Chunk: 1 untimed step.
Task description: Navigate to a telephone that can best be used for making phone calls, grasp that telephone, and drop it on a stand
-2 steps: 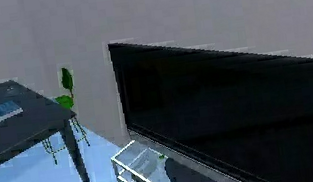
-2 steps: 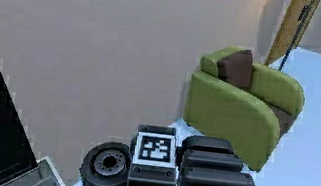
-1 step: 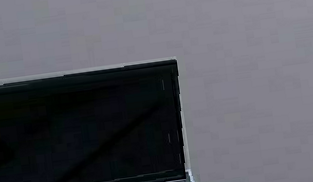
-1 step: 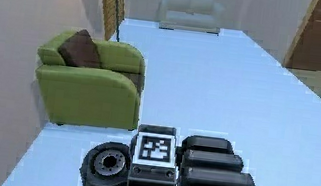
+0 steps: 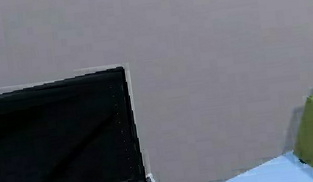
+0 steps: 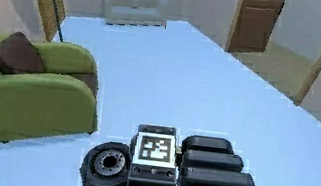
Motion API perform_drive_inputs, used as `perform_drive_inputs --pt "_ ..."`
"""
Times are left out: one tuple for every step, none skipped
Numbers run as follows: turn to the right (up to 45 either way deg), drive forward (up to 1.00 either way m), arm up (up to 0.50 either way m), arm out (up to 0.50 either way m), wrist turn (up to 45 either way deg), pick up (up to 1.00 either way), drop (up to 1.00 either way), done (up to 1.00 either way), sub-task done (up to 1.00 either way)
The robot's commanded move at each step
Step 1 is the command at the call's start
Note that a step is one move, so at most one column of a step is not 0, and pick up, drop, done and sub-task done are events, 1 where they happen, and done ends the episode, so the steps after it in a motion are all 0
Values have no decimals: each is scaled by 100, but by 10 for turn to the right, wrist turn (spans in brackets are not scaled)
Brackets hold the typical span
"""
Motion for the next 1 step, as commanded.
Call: perform_drive_inputs --pt "-270 0 0 0 0 0 0 0 0"
